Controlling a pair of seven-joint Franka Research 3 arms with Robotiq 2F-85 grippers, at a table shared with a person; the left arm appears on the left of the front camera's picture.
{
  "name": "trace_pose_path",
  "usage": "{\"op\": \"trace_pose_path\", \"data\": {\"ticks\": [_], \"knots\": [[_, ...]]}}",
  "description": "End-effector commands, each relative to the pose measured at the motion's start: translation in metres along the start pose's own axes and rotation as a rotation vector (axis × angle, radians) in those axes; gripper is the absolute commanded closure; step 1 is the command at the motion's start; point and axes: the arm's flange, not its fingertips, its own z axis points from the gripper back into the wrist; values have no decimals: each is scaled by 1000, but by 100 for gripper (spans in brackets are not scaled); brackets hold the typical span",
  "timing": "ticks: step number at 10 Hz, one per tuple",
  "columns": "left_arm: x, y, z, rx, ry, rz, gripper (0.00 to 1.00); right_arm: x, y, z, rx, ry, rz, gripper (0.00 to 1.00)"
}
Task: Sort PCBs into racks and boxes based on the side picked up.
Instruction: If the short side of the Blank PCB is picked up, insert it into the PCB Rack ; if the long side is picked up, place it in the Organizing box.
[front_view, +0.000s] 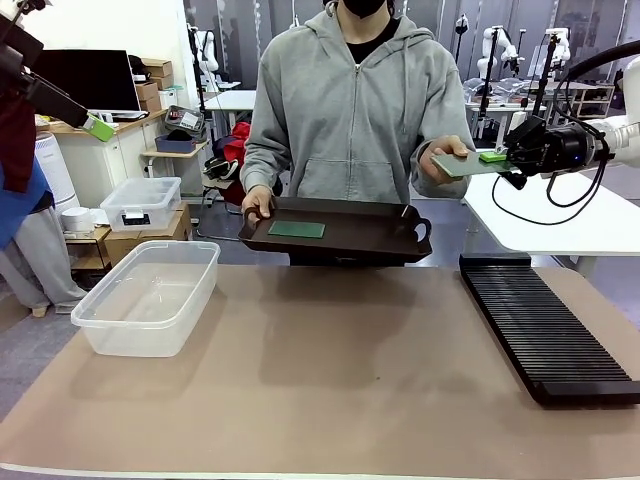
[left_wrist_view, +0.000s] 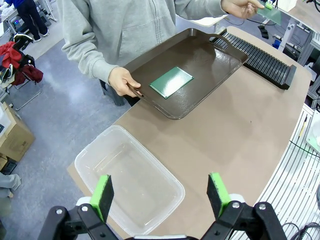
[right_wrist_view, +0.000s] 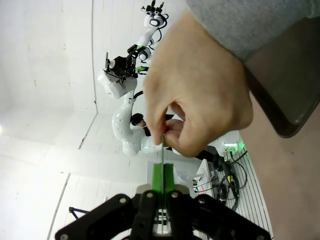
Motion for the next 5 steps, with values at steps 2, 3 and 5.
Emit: {"op": "trace_pose_path", "data": {"ticks": [2,3,5], "knots": [[-2,0,-1,-1,-10,-1,0,0,-1,-1,1,2,0,100],[-2,0,-1,-1,-10,-1,0,0,-1,-1,1,2,0,100],[-2,0,-1,-1,-10,-1,0,0,-1,-1,1,2,0,100]]}}
